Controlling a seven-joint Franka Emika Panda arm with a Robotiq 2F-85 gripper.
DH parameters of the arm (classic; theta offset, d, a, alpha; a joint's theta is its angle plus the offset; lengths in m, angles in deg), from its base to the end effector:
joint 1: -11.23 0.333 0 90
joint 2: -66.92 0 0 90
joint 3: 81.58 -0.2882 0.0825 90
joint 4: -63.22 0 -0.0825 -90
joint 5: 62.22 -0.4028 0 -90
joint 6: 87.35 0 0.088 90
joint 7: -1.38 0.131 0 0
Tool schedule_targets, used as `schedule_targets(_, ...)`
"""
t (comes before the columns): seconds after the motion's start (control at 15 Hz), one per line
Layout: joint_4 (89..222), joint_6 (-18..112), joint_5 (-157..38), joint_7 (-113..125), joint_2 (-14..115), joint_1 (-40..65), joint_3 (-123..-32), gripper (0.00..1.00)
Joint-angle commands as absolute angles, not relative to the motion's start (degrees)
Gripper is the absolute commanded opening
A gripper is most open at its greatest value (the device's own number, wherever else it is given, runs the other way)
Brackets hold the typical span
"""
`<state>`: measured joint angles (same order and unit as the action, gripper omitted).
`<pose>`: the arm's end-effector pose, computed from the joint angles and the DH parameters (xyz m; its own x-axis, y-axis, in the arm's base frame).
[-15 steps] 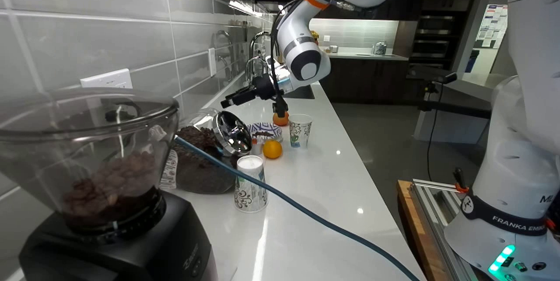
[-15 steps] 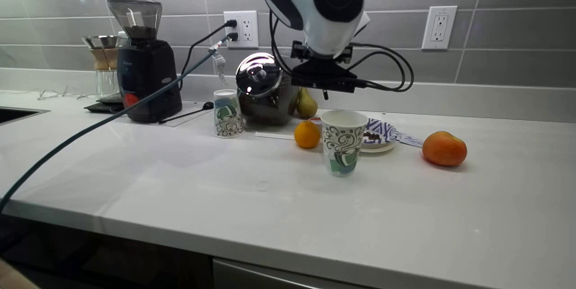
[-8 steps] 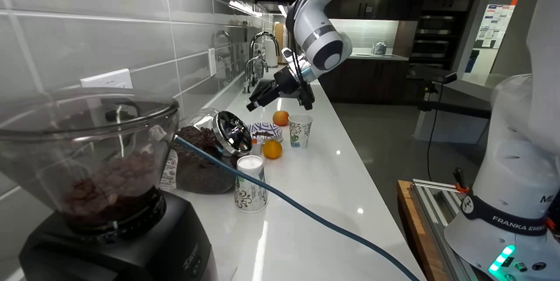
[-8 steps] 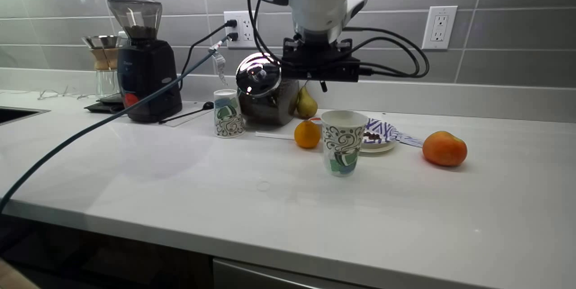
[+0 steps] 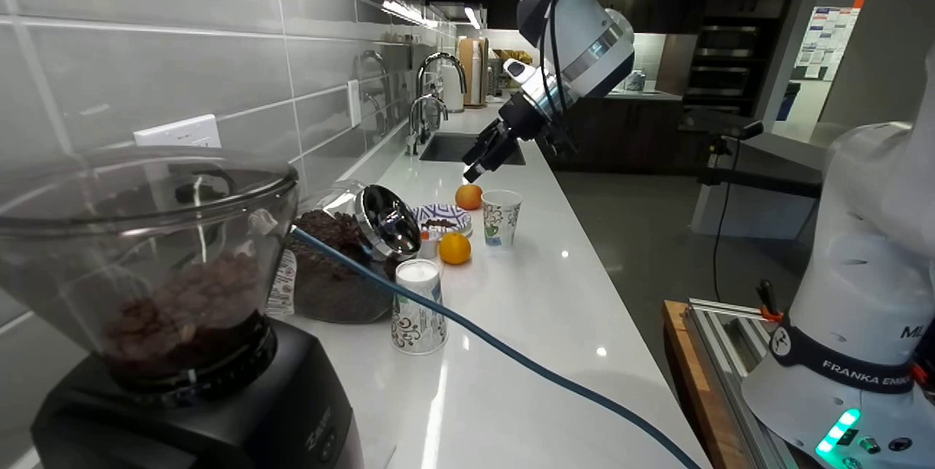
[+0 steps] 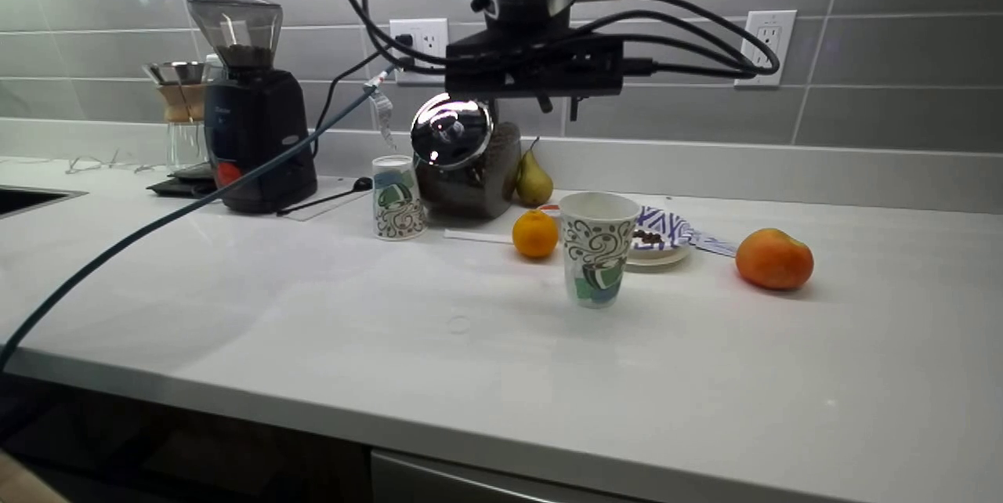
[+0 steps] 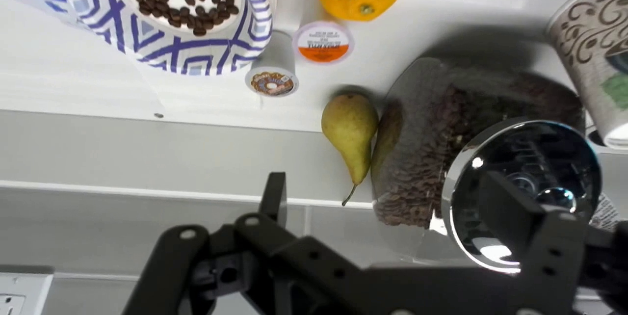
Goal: Move the pear backwards
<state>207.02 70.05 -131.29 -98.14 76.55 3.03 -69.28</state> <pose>0.4574 -0.1993 0.3066 0.6895 0.2468 0.6810 0.2929 -0.9549 0.0495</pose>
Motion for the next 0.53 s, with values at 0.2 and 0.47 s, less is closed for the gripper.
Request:
schedule_targets(0.2, 206.79, 50.22, -105.28, -69.40, 81.73, -13.43, -74.52, 1.00)
schedule_targets(0.47, 208.47, 56.62, -109.19, -75.26, 80.60, -4.44, -67.54, 1.00)
